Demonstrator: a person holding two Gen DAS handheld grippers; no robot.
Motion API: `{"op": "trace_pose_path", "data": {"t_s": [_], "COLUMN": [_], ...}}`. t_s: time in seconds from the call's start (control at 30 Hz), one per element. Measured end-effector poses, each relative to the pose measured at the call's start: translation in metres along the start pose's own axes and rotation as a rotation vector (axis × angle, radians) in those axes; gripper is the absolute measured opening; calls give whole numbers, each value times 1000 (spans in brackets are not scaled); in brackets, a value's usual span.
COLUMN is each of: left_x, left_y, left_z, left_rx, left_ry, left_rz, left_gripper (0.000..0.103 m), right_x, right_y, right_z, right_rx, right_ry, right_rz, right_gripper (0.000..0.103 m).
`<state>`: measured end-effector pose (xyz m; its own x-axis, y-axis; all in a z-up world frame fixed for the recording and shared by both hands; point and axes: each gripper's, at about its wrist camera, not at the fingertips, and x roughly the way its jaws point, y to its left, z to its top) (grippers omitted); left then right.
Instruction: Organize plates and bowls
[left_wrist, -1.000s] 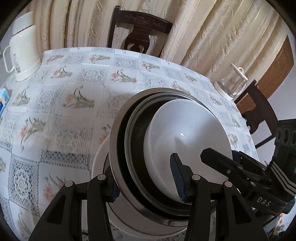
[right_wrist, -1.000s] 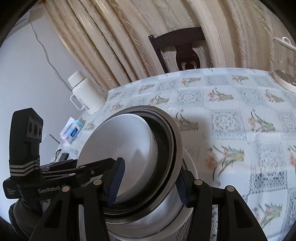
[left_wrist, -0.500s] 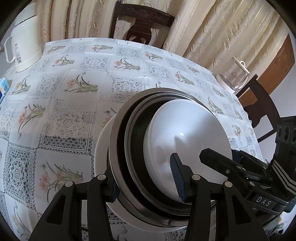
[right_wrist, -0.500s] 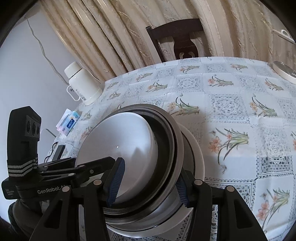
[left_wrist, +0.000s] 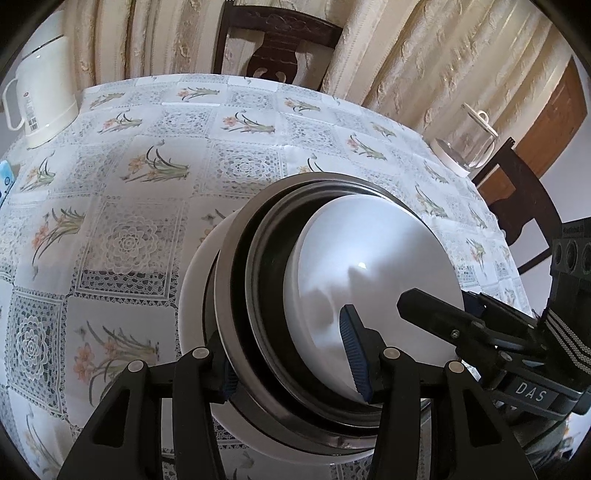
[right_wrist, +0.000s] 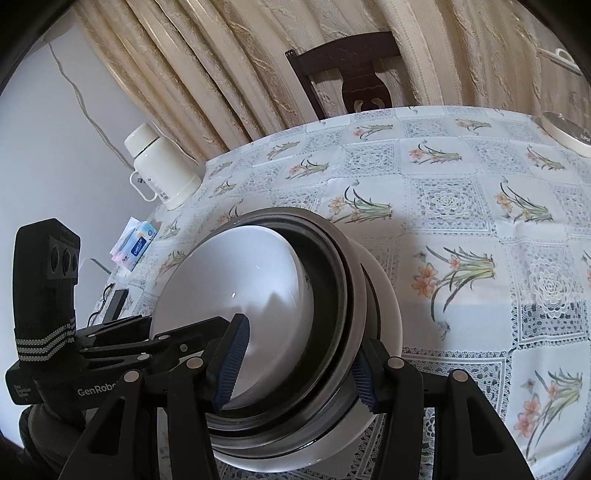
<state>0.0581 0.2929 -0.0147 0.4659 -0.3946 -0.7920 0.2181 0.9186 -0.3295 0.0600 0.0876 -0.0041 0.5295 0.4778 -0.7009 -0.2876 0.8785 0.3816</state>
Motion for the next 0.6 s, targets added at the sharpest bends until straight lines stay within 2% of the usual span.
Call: {"op": "trace_pose_path", "data": {"t_s": [0.23, 0.6], "left_x": [-1, -7], "left_y": [-4, -4], "left_z": [-3, -7], "left_rx": [15, 19], "left_ry": [-25, -78], "left_rz": [18, 31], "left_gripper": [54, 56], "right_x": [0, 1], "right_y": [1, 4], "right_z": [-1, 0], "right_rx": [1, -4], "right_ry": [-7, -24], "right_rz": [-1, -9], "right_gripper": [55, 56]}}
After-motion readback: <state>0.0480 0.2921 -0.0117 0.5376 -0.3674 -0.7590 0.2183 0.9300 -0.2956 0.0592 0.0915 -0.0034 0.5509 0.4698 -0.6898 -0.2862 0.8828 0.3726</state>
